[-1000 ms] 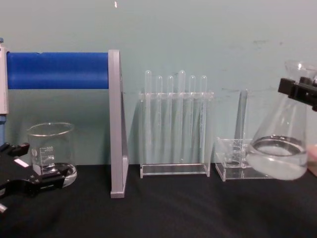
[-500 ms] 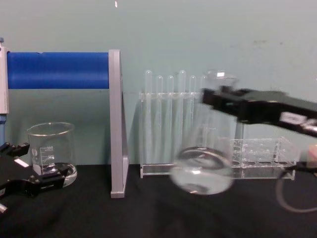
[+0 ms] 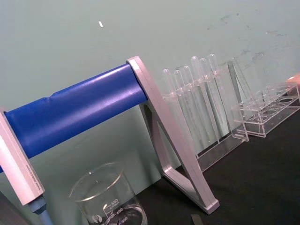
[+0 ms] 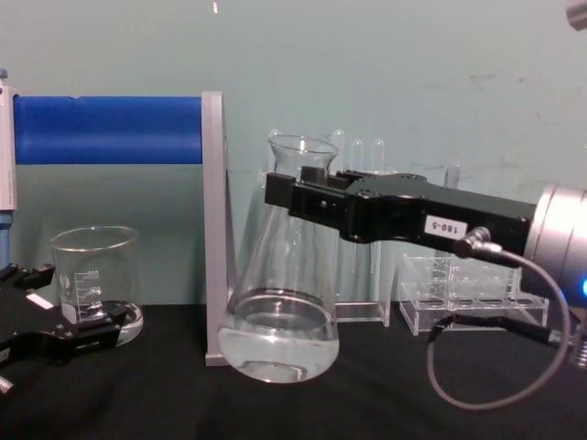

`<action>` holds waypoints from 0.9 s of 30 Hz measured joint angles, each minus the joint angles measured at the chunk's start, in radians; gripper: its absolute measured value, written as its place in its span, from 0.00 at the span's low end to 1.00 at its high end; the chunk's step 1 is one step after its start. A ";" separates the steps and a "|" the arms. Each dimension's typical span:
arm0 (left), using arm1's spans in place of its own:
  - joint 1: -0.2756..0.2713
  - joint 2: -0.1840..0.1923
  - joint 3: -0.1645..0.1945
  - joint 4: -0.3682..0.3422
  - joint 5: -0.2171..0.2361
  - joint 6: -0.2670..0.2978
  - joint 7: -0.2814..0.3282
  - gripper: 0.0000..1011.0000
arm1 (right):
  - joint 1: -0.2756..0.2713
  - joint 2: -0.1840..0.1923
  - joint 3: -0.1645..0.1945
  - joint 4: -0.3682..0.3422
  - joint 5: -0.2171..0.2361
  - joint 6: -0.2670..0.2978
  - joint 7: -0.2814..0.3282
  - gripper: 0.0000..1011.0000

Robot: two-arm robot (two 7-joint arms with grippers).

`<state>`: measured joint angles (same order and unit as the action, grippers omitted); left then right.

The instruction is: Grasp the erlenmeyer flask with one hand, shake it three times, then place it back.

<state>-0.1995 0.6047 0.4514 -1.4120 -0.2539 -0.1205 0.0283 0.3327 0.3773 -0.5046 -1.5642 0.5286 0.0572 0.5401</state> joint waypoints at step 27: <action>0.000 0.000 0.000 0.000 0.000 0.000 0.000 0.99 | -0.243 0.079 0.285 -0.172 -0.047 -0.022 -0.334 0.44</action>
<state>-0.1995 0.6047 0.4513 -1.4120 -0.2539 -0.1205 0.0283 0.0893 0.4563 -0.2200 -1.7360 0.4819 0.0354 0.2061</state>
